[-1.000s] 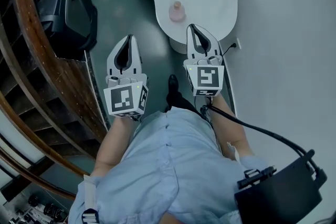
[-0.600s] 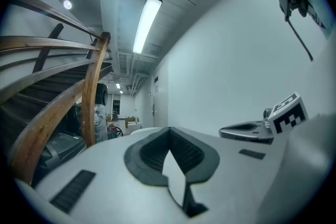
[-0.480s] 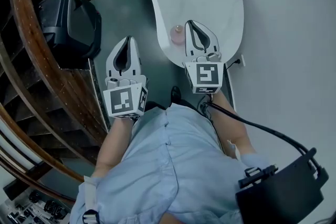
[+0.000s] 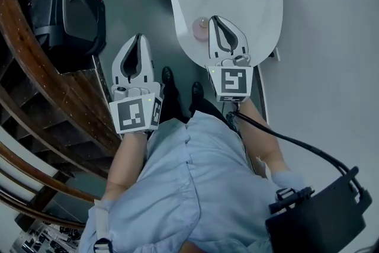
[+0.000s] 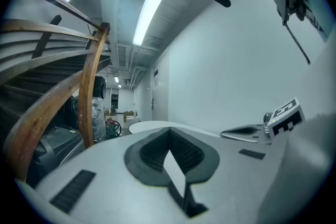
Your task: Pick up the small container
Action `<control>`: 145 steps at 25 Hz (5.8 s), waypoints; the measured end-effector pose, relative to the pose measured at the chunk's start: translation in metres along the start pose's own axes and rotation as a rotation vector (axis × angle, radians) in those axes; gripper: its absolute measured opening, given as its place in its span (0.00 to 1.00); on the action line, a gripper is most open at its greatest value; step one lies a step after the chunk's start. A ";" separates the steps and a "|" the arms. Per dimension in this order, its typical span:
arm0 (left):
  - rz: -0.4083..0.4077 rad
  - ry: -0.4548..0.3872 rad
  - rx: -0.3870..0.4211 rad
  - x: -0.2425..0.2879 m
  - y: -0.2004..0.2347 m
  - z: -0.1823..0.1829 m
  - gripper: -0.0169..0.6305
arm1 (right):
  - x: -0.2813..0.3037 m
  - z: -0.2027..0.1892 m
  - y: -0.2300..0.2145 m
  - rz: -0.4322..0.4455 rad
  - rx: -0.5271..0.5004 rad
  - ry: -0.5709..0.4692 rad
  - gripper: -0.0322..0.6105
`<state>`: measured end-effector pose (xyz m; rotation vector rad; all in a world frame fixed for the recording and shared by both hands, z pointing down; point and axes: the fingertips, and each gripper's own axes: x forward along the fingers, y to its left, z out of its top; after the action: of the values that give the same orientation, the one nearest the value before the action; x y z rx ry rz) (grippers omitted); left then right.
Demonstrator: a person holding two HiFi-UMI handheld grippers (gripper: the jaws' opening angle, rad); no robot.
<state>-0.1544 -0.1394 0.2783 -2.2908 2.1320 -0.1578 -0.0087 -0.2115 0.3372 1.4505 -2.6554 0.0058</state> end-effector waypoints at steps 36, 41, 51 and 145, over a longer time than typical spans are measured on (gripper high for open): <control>-0.018 0.202 -0.029 0.028 0.031 -0.069 0.03 | 0.019 -0.136 0.022 -0.015 0.124 0.241 0.68; -0.024 0.210 -0.032 0.037 0.038 -0.075 0.03 | 0.021 -0.141 0.021 -0.040 0.126 0.285 0.68; -0.027 0.221 -0.039 0.043 0.045 -0.078 0.03 | 0.034 -0.144 0.013 -0.072 0.114 0.348 0.68; -0.103 0.112 -0.069 0.096 0.043 -0.012 0.03 | 0.076 -0.075 -0.044 -0.150 0.069 0.412 0.67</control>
<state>-0.1919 -0.2376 0.2932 -2.4890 2.1019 -0.2221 -0.0052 -0.2942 0.4174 1.4766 -2.2329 0.3468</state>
